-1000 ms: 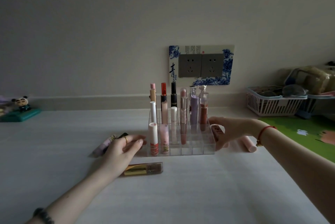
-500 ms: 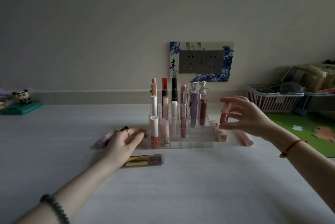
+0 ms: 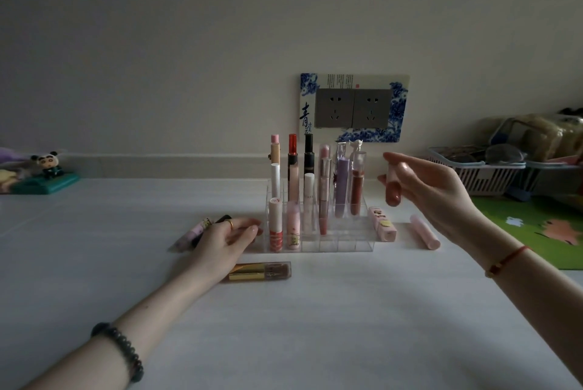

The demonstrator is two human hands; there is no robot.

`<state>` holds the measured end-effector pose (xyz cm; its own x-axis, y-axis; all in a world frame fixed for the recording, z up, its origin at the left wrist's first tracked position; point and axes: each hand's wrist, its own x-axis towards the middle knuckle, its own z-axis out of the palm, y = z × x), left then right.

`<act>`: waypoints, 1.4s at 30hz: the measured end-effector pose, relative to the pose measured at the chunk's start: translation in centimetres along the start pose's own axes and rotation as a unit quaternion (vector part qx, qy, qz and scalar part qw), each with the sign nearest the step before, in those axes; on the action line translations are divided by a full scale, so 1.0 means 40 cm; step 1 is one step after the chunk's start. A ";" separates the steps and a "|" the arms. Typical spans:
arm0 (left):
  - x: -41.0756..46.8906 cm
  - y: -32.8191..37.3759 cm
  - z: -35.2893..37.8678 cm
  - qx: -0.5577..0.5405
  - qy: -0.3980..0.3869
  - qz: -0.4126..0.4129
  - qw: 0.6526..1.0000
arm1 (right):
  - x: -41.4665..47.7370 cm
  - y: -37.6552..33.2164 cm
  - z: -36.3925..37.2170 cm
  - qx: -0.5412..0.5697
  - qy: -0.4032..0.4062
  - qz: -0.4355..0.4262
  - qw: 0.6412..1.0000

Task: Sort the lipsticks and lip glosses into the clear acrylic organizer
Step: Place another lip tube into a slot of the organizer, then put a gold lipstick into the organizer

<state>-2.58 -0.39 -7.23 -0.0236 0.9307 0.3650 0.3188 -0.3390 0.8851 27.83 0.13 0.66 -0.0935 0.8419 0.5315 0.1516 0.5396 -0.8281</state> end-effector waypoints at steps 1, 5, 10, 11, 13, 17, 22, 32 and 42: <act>0.000 0.000 0.000 -0.002 0.001 -0.001 1.000 | 0.001 -0.004 0.010 -0.014 0.019 -0.008 1.000; -0.001 -0.001 -0.001 0.000 -0.007 -0.004 1.000 | 0.007 -0.018 0.062 -0.032 0.059 -0.046 0.997; -0.002 -0.001 -0.003 0.000 -0.013 -0.006 1.000 | 0.032 -0.017 0.127 -0.030 0.119 -0.052 0.991; -0.002 -0.002 -0.003 0.000 -0.015 -0.006 1.000 | 0.036 -0.015 0.138 -0.029 0.129 -0.050 0.990; -0.003 -0.003 -0.003 -0.001 -0.015 -0.007 1.000 | 0.041 -0.009 0.156 -0.046 0.141 -0.056 0.987; 0.001 -0.007 -0.002 0.000 -0.008 -0.004 1.000 | 0.046 0.011 0.175 -0.069 0.153 -0.040 0.985; 0.004 -0.010 -0.001 0.003 -0.010 0.000 1.000 | 0.037 0.034 0.178 -0.113 0.144 -0.034 0.982; 0.009 -0.019 -0.004 0.003 -0.019 0.013 1.000 | 0.020 0.067 0.187 -0.137 0.111 -0.029 0.984; 0.009 -0.022 -0.004 -0.003 -0.022 0.009 1.000 | 0.018 0.081 0.186 -0.136 0.116 -0.018 0.984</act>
<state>-3.05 0.22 -7.84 0.0241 0.9292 0.3688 0.3127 -0.3574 0.8801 20.94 2.51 -2.94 0.1192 0.7820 0.6117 0.4130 0.5212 -0.7468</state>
